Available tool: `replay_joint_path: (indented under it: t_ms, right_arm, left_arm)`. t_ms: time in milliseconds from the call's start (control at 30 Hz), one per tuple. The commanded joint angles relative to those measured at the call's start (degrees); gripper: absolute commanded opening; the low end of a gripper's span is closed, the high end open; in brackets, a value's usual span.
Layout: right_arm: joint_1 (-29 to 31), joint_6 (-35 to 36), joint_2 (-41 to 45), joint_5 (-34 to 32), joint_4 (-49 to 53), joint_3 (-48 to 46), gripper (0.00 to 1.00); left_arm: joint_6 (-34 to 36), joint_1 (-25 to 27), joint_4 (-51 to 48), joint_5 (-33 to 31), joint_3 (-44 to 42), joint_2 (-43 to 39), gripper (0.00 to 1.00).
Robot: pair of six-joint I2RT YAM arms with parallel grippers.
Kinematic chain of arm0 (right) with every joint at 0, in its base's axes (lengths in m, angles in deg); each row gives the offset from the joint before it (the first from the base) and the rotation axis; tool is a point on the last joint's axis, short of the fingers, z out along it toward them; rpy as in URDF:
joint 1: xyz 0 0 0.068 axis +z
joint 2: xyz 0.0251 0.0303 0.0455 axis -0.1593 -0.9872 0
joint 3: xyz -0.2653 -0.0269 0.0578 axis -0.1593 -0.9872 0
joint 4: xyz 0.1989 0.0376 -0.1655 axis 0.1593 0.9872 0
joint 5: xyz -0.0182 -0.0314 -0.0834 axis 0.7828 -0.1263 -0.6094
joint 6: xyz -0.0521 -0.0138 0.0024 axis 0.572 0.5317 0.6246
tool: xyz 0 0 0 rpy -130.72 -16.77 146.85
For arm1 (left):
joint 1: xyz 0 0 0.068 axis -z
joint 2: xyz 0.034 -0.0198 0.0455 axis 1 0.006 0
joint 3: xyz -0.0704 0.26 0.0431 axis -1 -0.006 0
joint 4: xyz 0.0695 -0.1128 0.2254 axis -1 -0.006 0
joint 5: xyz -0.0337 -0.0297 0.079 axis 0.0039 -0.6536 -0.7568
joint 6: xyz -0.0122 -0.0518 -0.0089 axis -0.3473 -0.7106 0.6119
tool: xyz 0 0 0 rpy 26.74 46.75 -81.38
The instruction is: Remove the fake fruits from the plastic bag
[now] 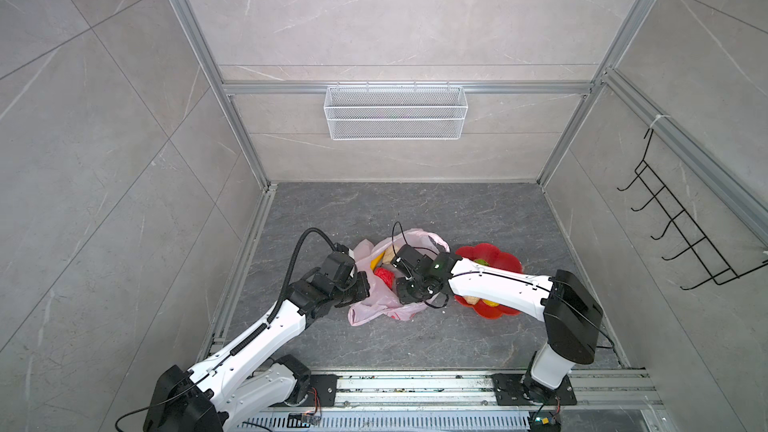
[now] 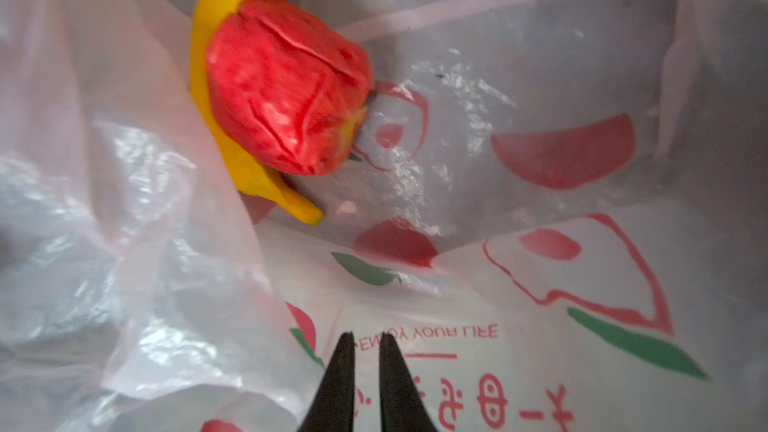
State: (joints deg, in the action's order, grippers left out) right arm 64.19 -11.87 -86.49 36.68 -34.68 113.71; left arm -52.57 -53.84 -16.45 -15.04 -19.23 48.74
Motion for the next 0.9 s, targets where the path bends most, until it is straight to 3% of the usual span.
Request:
replay_joint_path:
  t_ms: [0,267,533,867]
  right_arm:
    - [-0.61,-1.77,1.76,-3.39,2.79,-1.52,0.17]
    - [-5.33,-1.81,1.04,-4.94,-2.91,-4.22,0.18]
    - [-8.14,1.98,-2.62,-3.65,-4.38,2.75,0.28]
    - [-8.09,-5.54,-4.62,-5.85,-12.09,3.64,0.4]
  left_arm:
    - [-0.53,0.53,1.23,0.13,0.27,0.26,0.0]
    - [-0.71,1.73,-0.31,-0.11,0.25,0.17,0.0]
    - [-1.2,2.21,-2.29,-1.32,0.41,-0.43,0.0]
    - [-0.37,2.2,-0.57,-2.54,1.73,2.29,0.0]
